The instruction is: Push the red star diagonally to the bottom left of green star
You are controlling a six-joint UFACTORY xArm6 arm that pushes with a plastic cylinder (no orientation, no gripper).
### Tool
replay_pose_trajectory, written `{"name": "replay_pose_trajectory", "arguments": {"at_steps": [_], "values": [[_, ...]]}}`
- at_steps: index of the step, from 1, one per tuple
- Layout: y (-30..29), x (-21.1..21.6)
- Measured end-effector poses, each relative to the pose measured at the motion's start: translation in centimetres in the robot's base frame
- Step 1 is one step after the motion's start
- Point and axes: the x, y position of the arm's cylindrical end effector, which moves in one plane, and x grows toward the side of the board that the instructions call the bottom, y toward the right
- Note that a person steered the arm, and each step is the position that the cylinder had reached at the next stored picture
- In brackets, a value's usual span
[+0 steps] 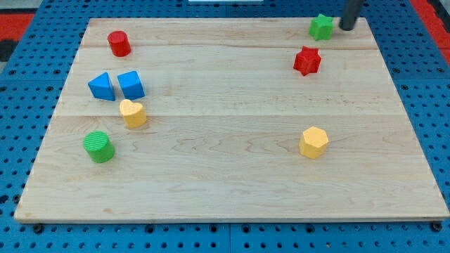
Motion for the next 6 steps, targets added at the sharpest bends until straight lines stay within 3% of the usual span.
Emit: {"name": "replay_pose_trajectory", "arguments": {"at_steps": [1,2,3,4,5,6], "values": [[-1.9,1.5],[3.8,6.7],[3.8,15.0],[-3.6,16.8],[-0.6,12.1],[-6.7,8.5]]}}
